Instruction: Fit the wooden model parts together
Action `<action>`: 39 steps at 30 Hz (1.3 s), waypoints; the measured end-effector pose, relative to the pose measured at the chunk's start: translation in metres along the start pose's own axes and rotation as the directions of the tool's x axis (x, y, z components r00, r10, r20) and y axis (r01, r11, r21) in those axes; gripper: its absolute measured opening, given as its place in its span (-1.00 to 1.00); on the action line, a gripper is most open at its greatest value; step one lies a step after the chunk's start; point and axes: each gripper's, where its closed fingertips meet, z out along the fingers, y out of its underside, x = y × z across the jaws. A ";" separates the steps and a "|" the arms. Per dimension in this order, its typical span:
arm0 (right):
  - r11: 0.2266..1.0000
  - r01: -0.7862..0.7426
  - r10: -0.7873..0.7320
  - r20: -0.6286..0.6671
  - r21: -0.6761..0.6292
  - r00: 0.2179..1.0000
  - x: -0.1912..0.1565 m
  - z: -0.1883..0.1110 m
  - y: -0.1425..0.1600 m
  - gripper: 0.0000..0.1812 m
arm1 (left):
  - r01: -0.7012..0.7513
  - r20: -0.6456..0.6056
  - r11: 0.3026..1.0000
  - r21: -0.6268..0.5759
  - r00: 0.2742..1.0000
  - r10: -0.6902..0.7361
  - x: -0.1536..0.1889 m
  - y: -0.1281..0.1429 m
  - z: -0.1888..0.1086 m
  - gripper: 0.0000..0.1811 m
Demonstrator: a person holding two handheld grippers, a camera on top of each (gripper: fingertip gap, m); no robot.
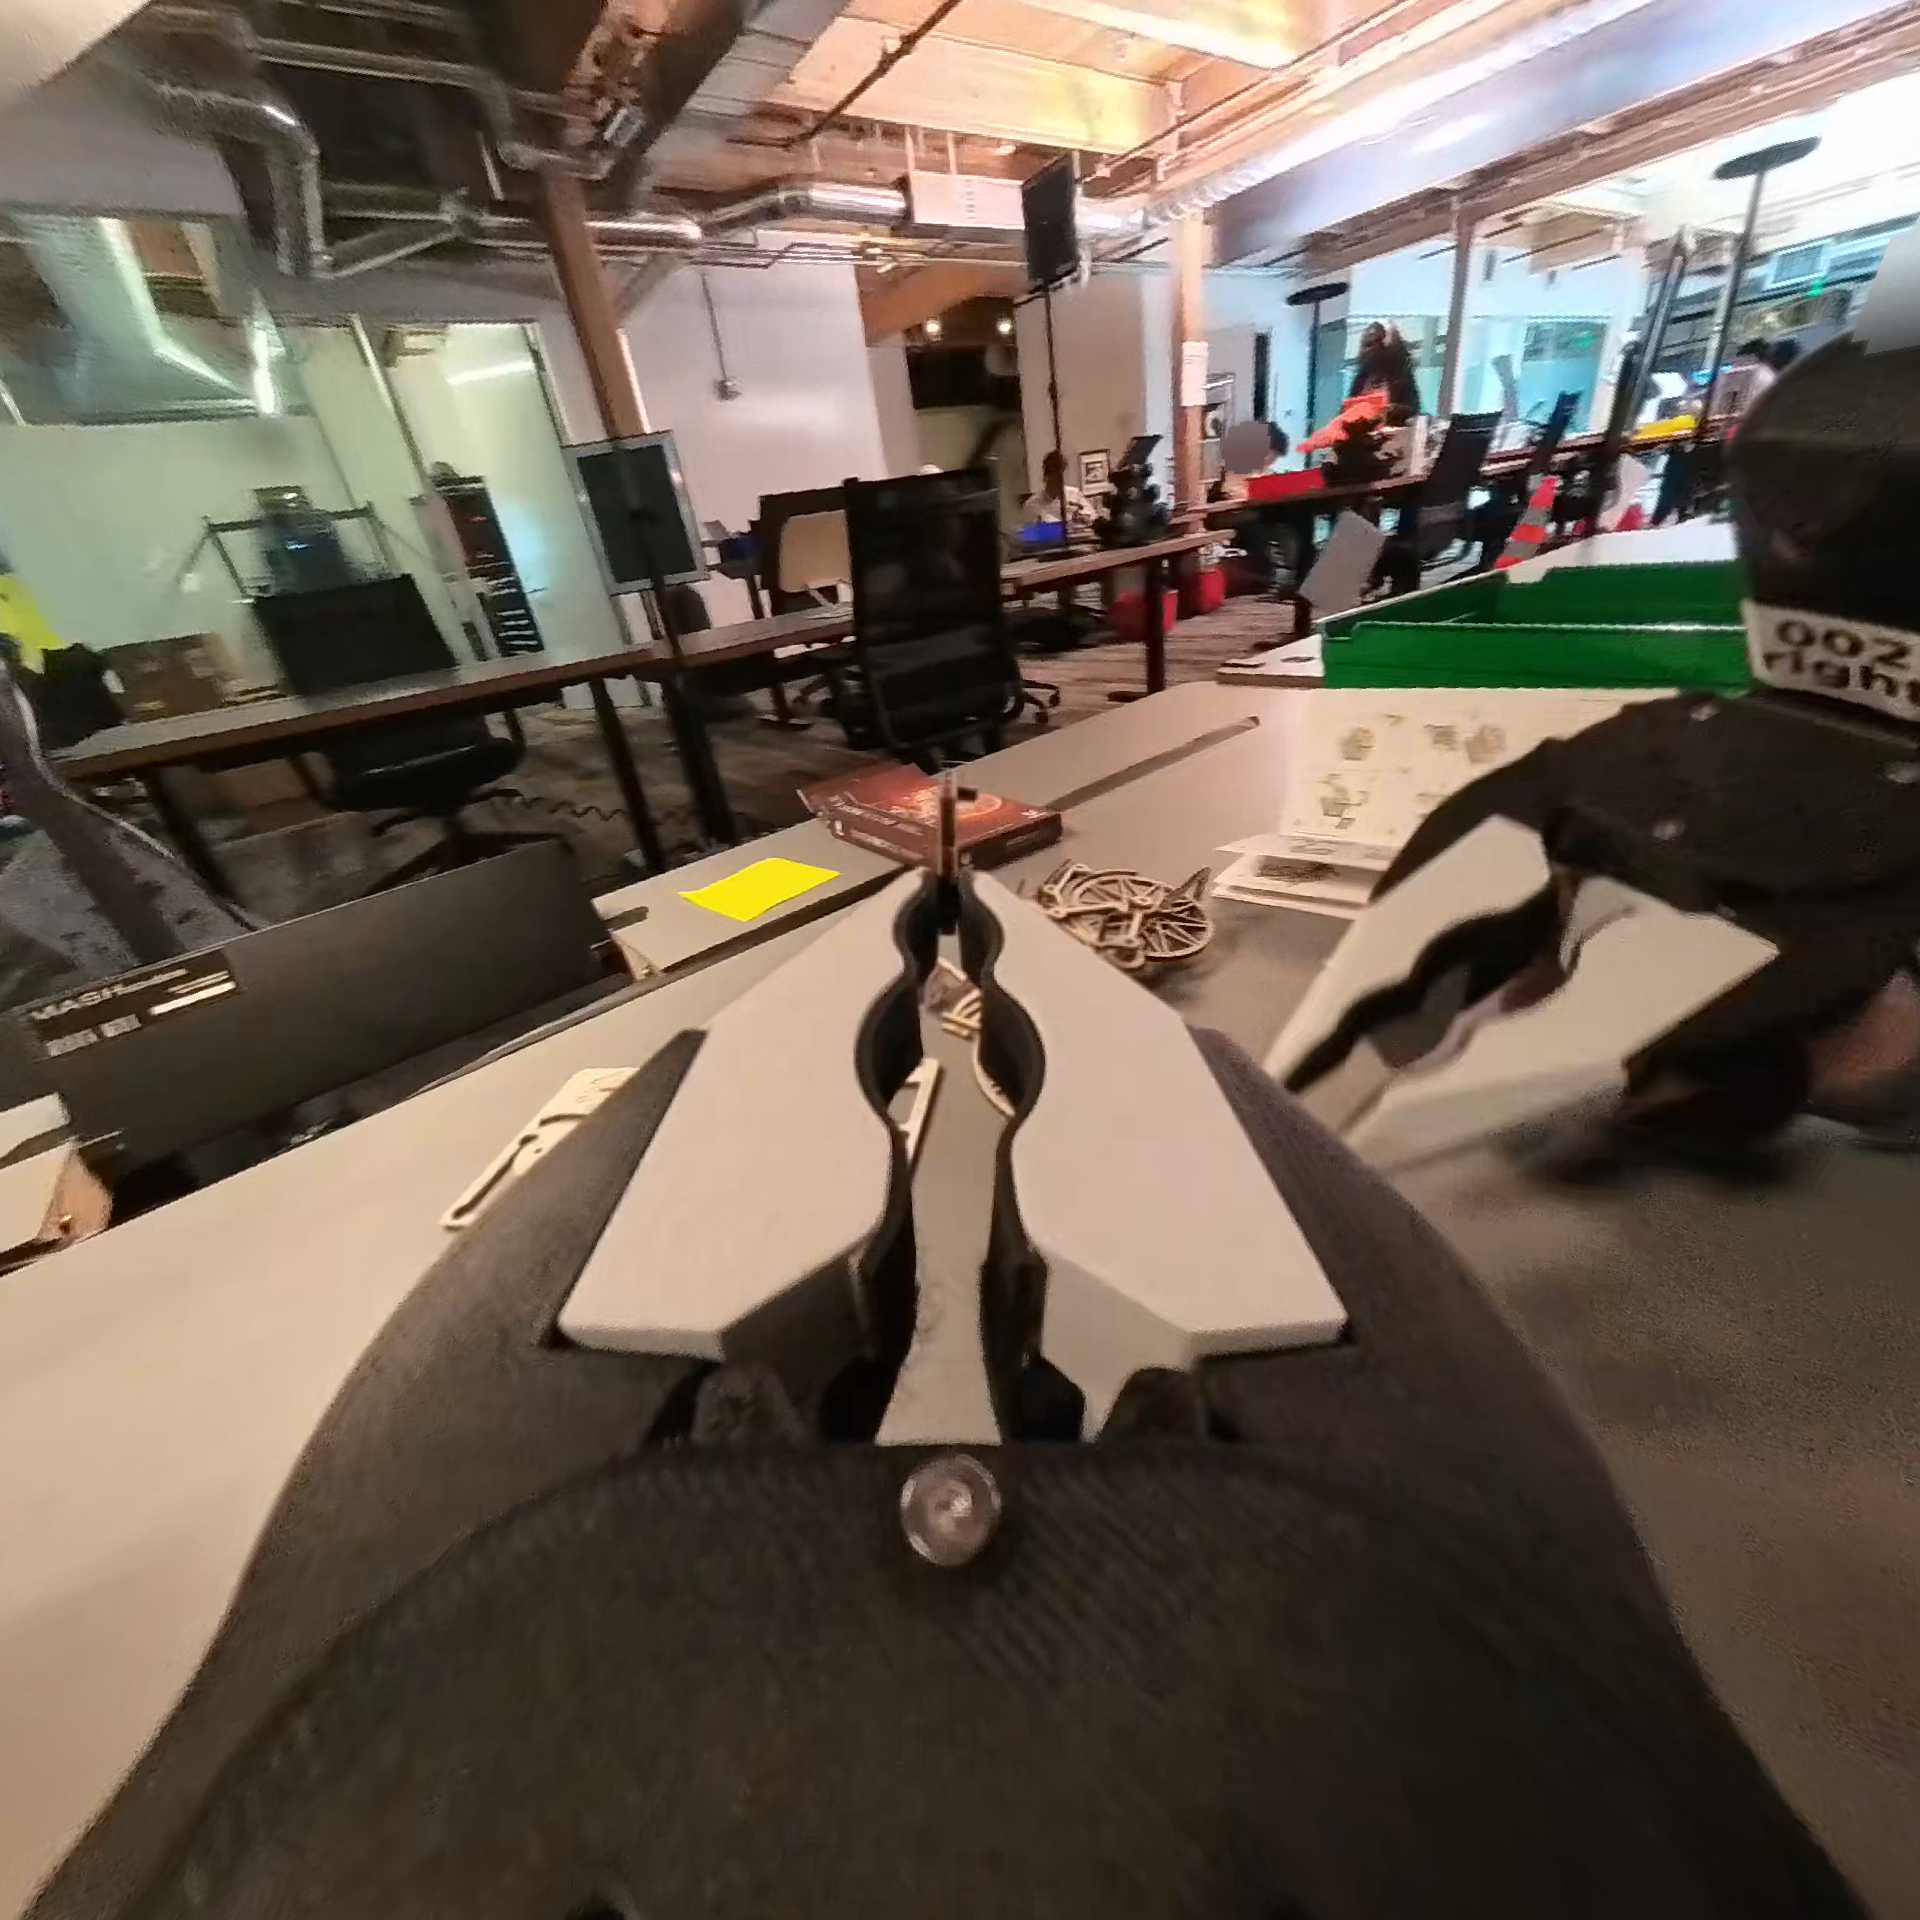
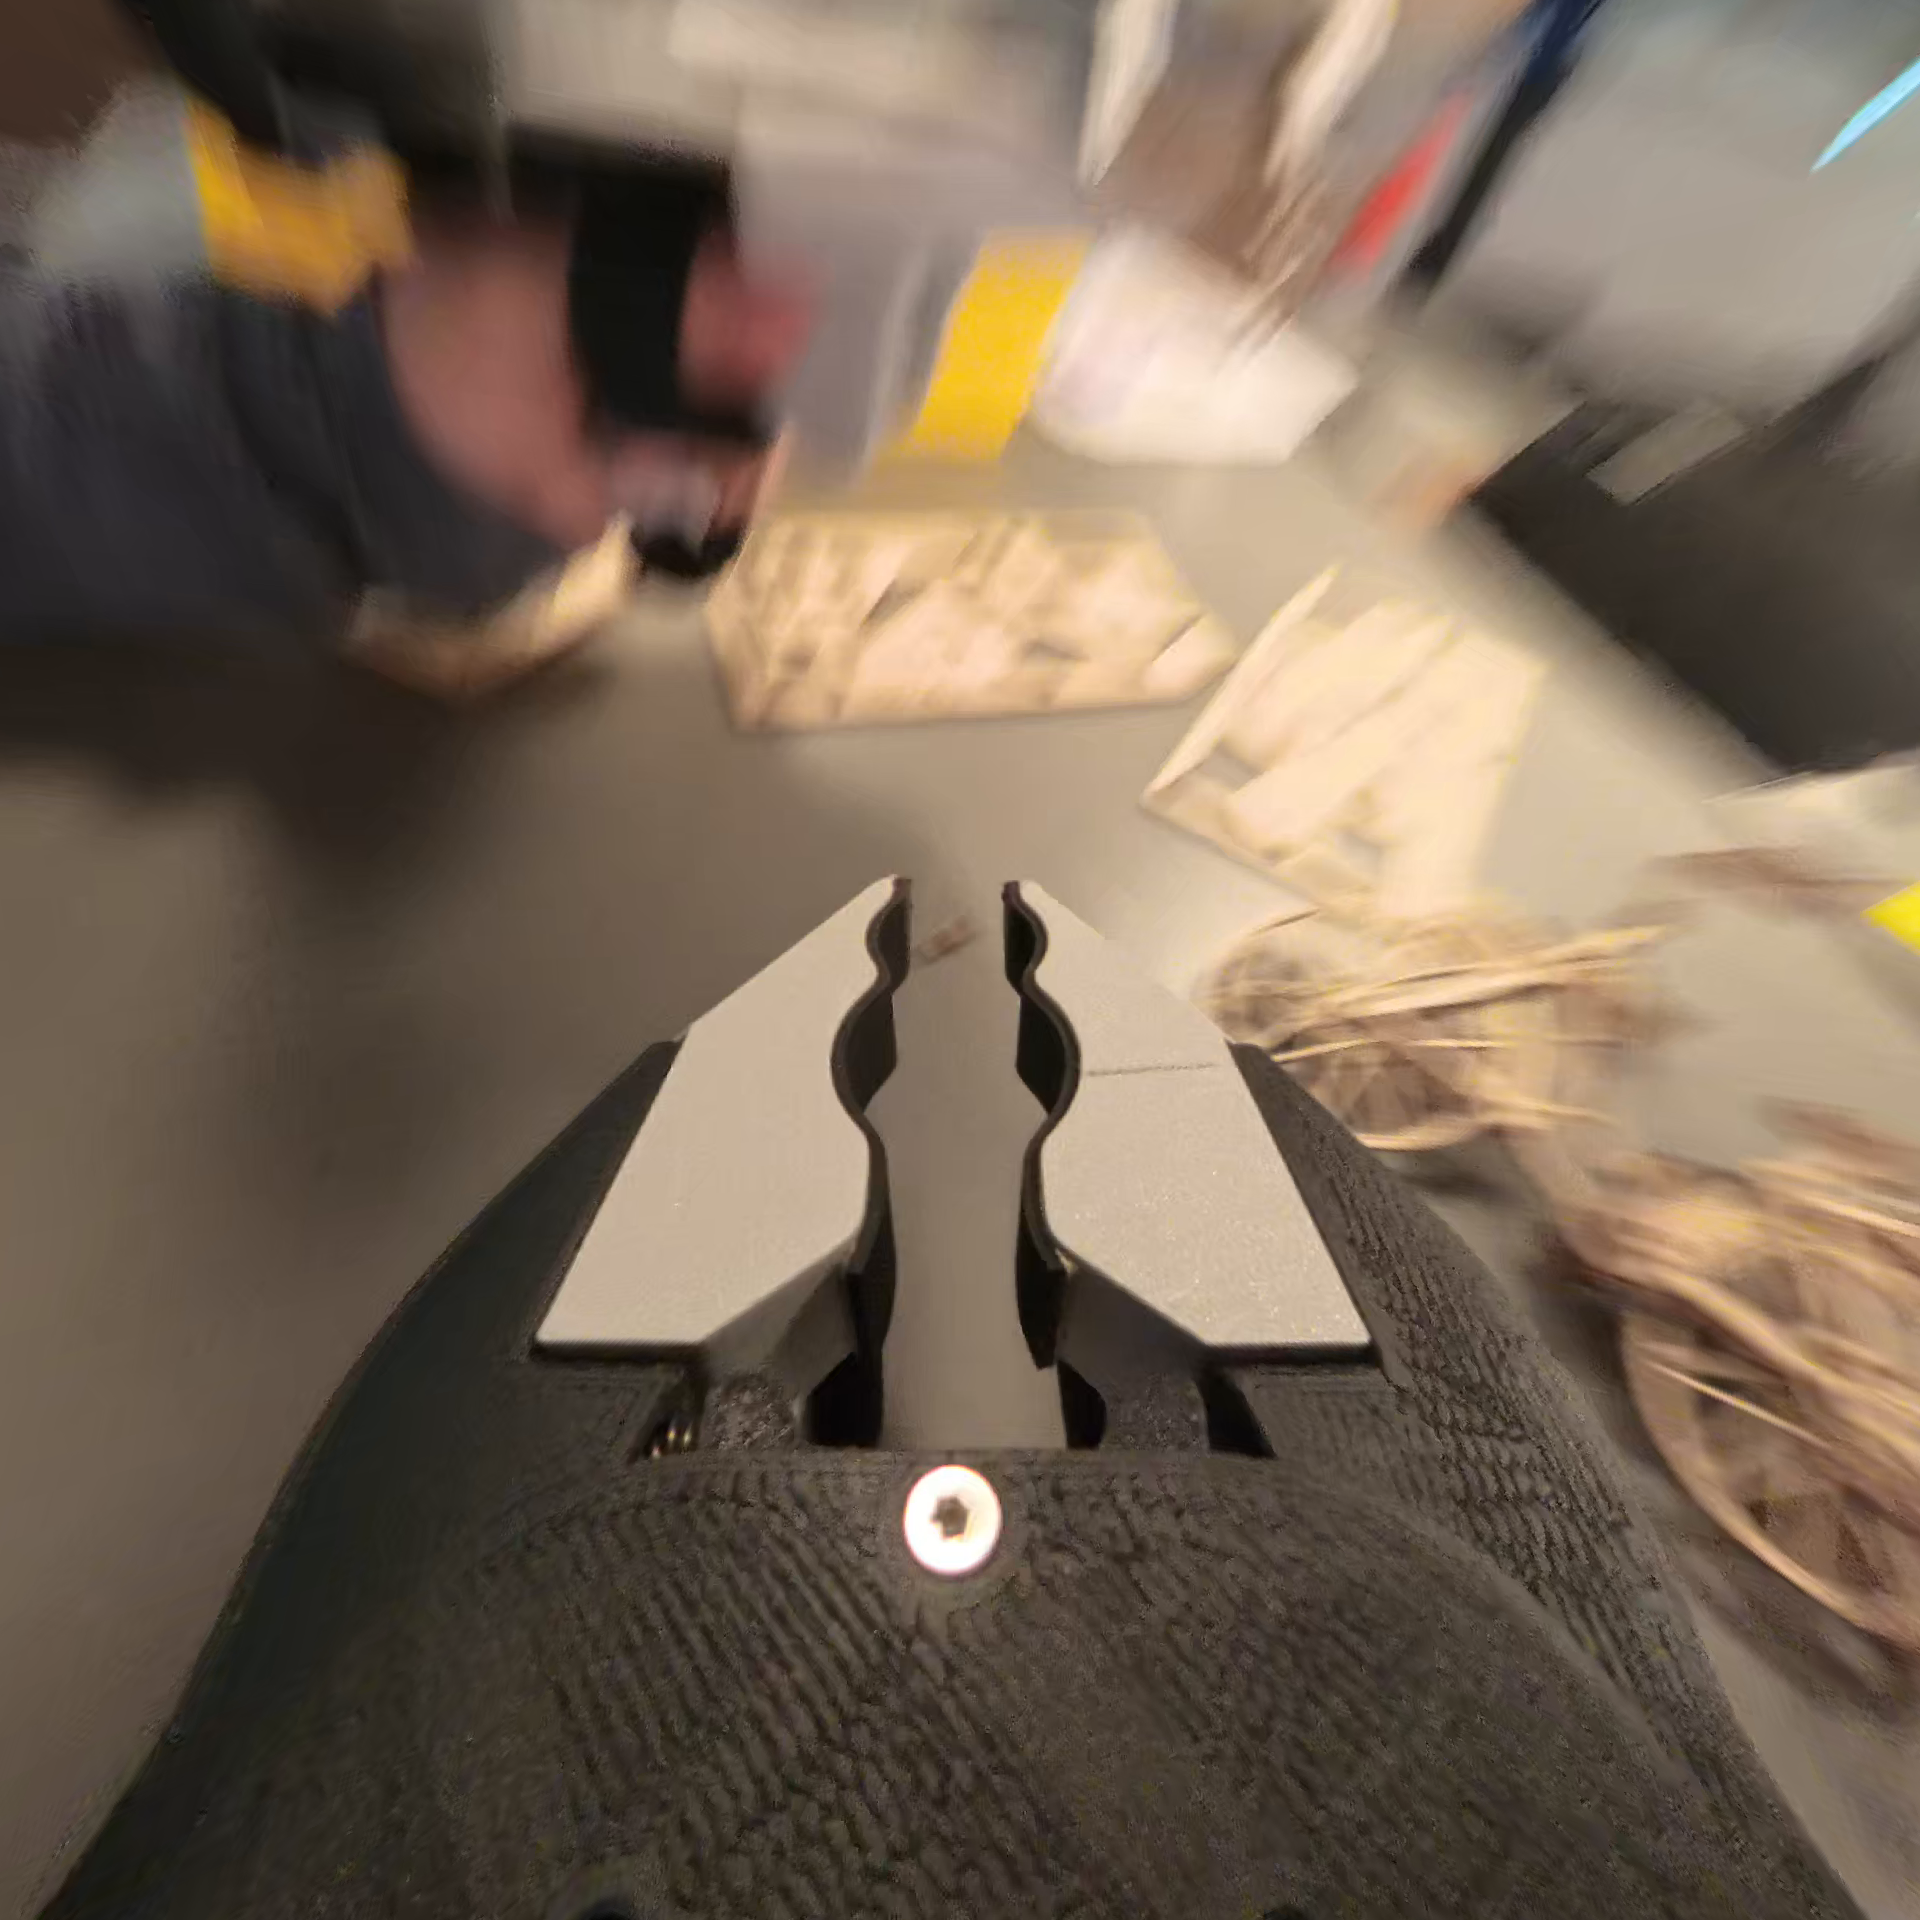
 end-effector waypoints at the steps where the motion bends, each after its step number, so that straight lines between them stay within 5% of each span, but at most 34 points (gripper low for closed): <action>1: 0.997 -0.006 0.010 0.051 -0.079 0.999 -0.006 0.008 0.009 -0.82 | -0.001 0.011 1.000 -0.002 1.000 0.001 -0.002 0.001 0.000 -0.93; 4: 0.973 -0.086 0.121 0.159 -0.213 0.980 -0.014 0.019 0.025 -0.78 | 0.010 0.003 1.000 -0.008 1.000 -0.010 0.000 0.004 0.002 -0.97; 10: 0.946 -0.182 0.245 0.224 -0.267 0.943 -0.010 0.026 0.030 -0.84 | 0.069 -0.004 0.998 0.000 0.998 -0.069 -0.003 0.003 0.001 -0.99; 27: 0.957 -0.017 0.080 0.205 -0.291 0.976 -0.009 0.034 0.035 -1.00 | 0.152 -0.011 0.988 0.014 0.988 -0.152 -0.010 -0.001 -0.001 -0.99; 33: 0.987 0.146 -0.152 -0.095 -0.067 0.984 0.013 0.000 0.011 -1.00 | 0.228 -0.173 0.961 -0.154 0.952 -0.253 0.022 0.010 0.005 -0.99; 35: 0.979 0.205 -0.204 -0.236 -0.019 0.950 0.024 -0.027 0.008 -1.00 | 0.301 -0.282 0.890 -0.342 0.871 -0.403 0.049 0.016 0.005 -0.98; 39: 0.952 0.306 -0.285 -0.447 -0.026 0.848 0.045 -0.084 0.012 -1.00 | 0.410 -0.308 0.683 -0.605 0.670 -0.675 0.100 0.024 -0.003 -0.99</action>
